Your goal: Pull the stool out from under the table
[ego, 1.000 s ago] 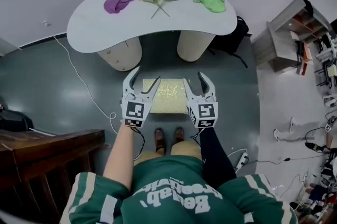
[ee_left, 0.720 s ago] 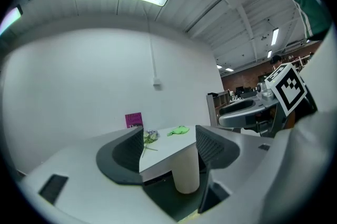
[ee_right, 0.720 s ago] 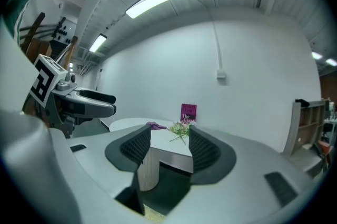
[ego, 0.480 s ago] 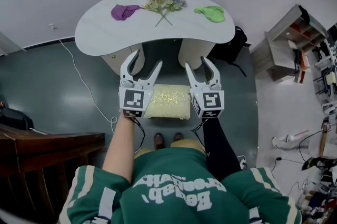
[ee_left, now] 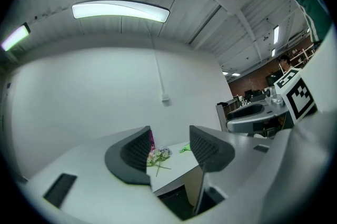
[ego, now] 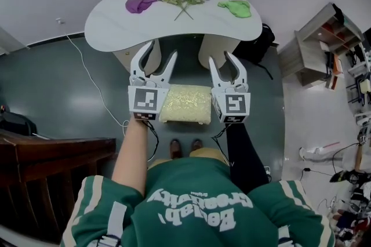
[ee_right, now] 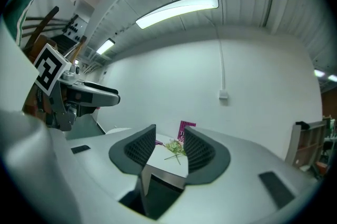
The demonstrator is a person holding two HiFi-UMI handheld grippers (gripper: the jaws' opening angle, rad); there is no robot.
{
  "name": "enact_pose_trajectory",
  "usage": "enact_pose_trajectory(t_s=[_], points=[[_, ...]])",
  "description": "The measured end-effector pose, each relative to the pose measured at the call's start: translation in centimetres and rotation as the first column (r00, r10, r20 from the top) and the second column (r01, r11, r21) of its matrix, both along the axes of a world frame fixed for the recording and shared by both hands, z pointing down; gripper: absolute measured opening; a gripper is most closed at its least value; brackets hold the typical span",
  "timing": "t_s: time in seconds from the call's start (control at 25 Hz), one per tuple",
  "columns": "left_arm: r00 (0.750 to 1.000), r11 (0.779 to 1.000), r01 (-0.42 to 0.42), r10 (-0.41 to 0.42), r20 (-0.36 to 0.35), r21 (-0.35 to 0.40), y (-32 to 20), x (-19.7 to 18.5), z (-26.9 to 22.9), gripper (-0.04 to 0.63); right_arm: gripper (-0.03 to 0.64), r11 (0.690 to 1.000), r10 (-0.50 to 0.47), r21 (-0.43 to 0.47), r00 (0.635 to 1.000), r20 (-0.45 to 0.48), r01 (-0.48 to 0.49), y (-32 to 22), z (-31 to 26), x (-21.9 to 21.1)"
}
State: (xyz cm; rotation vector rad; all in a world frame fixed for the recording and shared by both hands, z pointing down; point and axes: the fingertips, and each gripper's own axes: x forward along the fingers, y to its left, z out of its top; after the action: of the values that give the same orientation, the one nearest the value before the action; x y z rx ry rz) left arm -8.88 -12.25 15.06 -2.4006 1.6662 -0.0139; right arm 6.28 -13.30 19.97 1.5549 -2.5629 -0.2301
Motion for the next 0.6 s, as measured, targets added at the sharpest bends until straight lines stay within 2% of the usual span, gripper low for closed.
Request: enact_pose_trajectory(t_s=[0.08, 0.12, 0.16, 0.2, 0.6], points=[[1.0, 0.999, 0.03, -0.03, -0.001, 0.014, 0.11, -0.42, -0.07, 0.16, 0.11, 1.0, 0.018, 0.019, 1.0, -0.014, -0.018, 0.19, -0.14, 0.25], [0.999, 0.999, 0.041, -0.041, -0.005, 0.019, 0.24, -0.58, -0.07, 0.097, 0.031, 0.999, 0.025, 0.023, 0.999, -0.021, -0.024, 0.32, -0.12, 0.35], [0.999, 0.999, 0.048, -0.048, -0.009, 0.02, 0.37, -0.7, -0.02, 0.032, 0.006, 0.999, 0.025, 0.023, 0.999, -0.028, -0.024, 0.47, -0.06, 0.36], [0.999, 0.999, 0.051, -0.051, -0.011, 0.017, 0.48, -0.79, 0.07, 0.014, 0.006, 1.0, 0.02, 0.021, 0.999, -0.033, -0.019, 0.63, 0.0, 0.27], [0.999, 0.999, 0.033, -0.033, 0.002, 0.017, 0.79, -0.56, 0.14, 0.014, 0.006, 1.0, -0.015, 0.019, 0.999, -0.033, 0.016, 0.99, -0.62, -0.44]])
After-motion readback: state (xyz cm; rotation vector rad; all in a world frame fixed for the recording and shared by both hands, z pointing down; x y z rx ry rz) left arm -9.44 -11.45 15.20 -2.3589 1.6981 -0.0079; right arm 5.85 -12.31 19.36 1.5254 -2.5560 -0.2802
